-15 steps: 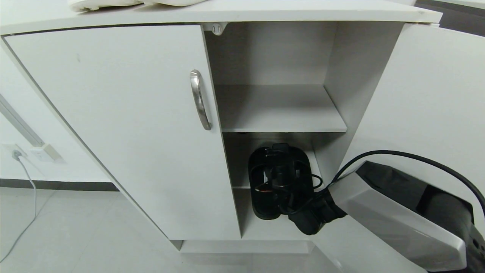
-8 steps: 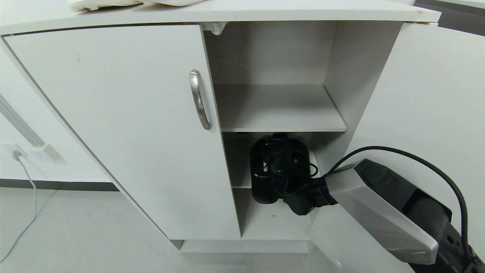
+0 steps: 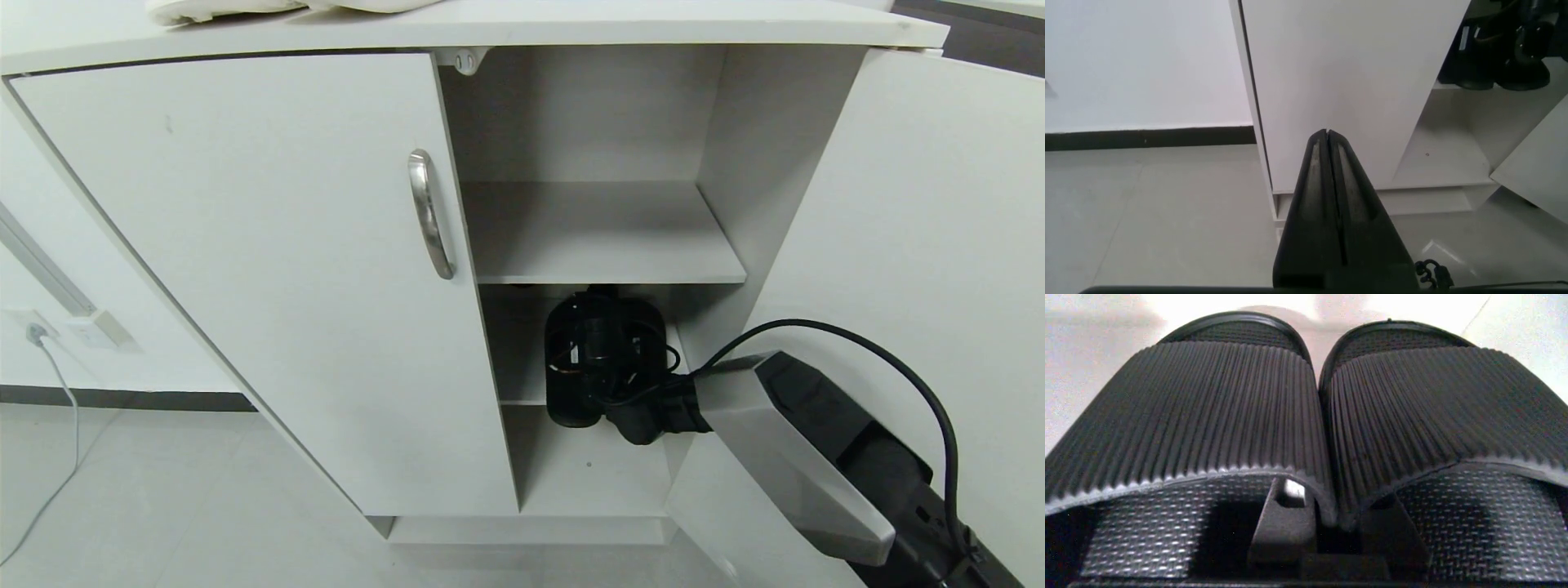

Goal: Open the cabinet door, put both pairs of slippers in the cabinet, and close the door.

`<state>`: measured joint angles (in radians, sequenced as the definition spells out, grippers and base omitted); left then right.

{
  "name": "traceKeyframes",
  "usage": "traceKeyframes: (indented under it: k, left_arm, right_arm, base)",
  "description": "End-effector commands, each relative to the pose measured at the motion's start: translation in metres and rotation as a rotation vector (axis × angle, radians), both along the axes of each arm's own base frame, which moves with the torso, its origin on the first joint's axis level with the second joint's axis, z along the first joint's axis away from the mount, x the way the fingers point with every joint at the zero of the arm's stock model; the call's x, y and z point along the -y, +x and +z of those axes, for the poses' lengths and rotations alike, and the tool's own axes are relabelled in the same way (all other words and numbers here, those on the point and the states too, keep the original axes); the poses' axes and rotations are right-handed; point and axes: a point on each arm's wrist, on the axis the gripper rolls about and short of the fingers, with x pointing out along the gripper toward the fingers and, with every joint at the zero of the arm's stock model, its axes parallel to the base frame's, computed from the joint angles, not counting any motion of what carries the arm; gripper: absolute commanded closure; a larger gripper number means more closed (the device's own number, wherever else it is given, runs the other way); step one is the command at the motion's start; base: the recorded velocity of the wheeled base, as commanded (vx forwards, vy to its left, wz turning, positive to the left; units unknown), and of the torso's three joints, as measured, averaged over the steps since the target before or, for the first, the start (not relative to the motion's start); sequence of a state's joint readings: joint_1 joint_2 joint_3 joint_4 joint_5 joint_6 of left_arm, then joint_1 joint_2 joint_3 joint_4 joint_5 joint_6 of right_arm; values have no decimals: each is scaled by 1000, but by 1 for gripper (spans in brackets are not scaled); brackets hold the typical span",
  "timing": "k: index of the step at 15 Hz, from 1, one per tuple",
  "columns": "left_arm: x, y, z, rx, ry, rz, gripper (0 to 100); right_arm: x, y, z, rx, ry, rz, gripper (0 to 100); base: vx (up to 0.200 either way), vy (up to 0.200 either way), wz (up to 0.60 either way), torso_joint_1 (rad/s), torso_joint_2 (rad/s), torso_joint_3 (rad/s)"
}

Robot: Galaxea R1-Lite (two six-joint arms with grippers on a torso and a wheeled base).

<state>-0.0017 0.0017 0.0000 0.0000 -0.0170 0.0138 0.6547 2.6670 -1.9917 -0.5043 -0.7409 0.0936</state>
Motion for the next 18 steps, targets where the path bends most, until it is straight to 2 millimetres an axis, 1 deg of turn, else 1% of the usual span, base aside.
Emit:
traceKeyframes:
  k: [1, 3, 6, 11, 18]
  left_arm:
    - [0, 0, 0, 0, 0, 0, 100]
    - [0, 0, 0, 0, 0, 0, 100]
    - [0, 0, 0, -1, 0, 0, 100]
    - [0, 0, 0, -1, -2, 0, 100]
    - [0, 0, 0, -1, -3, 0, 100]
  right_arm:
    - [-1, 2, -8, -12, -9, -1, 100]
    - [1, 4, -13, -21, -15, -4, 100]
    - [5, 7, -14, -21, -15, -14, 100]
    - [7, 6, 1, 7, 7, -17, 100]
    - [9, 8, 0, 10, 10, -20, 100]
  base:
    - [0, 0, 0, 0, 0, 0]
    - [0, 0, 0, 0, 0, 0]
    - [0, 0, 0, 0, 0, 0]
    - [0, 0, 0, 0, 0, 0]
    - [0, 0, 0, 0, 0, 0]
